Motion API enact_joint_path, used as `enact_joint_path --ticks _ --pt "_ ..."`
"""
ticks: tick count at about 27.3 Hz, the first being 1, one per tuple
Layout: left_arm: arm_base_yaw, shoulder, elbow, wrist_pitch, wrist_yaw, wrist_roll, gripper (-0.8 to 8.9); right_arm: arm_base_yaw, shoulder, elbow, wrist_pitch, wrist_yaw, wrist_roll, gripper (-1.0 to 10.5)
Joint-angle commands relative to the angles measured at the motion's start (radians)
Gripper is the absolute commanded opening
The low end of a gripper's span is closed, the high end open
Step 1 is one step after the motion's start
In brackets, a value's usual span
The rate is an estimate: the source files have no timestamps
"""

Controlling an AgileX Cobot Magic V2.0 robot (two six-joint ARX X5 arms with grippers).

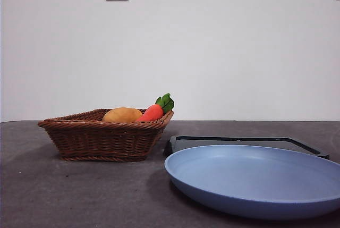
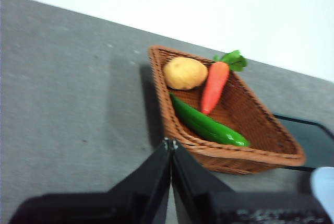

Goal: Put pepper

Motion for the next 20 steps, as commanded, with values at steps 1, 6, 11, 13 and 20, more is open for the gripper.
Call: enact_joint_path --ticks 1,6,11,13,20 --pt "0.002 0.016 0.064 -0.008 0.024 -0.042 0.07 0.002 0.022 0.068 0.019 -0.003 0.038 0.1" --pt "0.002 0.118 0.180 -0.077 0.023 -0.040 0.07 0.002 0.120 0.193 0.004 -0.006 0.035 0.1" --pt "0.002 0.267 0.304 -0.127 0.060 -0.027 0.07 0.004 0.267 0.365 -0.111 -0.068 -0.010 0.1" --pt "0.002 0.334 0.360 -0.158 0.097 -0.007 0.07 0.005 0.335 0.447 -0.191 -0.120 -0.050 0.1" --pt "0.002 0.536 0.559 -0.324 0.231 0.133 0.07 0.025 0.554 0.724 -0.572 -0.214 -0.243 0.1"
